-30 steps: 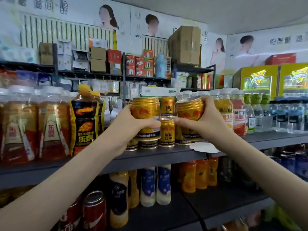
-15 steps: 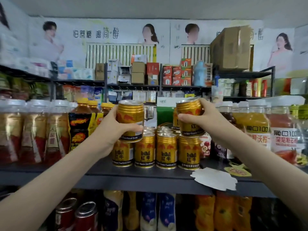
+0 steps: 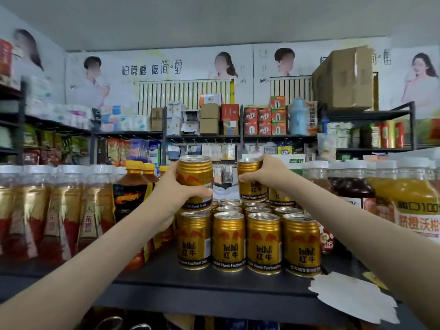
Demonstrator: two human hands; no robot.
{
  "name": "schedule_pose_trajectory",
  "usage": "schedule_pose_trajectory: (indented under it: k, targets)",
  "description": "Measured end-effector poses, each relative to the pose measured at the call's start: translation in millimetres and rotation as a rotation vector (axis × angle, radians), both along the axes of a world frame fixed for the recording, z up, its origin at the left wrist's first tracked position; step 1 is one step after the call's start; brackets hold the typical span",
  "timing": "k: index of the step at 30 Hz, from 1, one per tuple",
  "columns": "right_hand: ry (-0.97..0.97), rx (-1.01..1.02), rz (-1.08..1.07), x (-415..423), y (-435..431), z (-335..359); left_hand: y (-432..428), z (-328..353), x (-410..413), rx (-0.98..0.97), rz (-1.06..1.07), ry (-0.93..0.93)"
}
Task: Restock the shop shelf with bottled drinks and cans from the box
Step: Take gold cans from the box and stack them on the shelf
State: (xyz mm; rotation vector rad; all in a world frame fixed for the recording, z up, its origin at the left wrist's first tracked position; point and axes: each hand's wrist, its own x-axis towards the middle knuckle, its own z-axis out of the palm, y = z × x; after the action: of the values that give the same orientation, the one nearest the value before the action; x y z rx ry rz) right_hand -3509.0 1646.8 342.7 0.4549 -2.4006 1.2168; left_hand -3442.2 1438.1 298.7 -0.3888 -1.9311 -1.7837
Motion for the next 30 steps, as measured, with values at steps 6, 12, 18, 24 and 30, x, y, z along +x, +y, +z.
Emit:
schedule_pose_trajectory:
  k: [6, 12, 18, 24, 30]
  targets:
    - [0.024, 0.11, -0.096, -22, -4, -4, -3, -3, -16, 0.098, -0.059, -0.006]
    - [0.088, 0.283, -0.181, -33, -2, -16, -5, -11, -27, 0.09, -0.036, -0.057]
    - [0.232, 0.618, -0.202, -34, -4, -16, -6, -11, -30, 0.091, -0.035, -0.051]
    - [0.272, 0.925, -0.212, -29, 3, -12, -8, -11, -28, 0.071, -0.034, -0.022]
    - [0.365, 1.041, -0.32, -32, 4, -11, -9, -13, -26, 0.059, -0.03, 0.001]
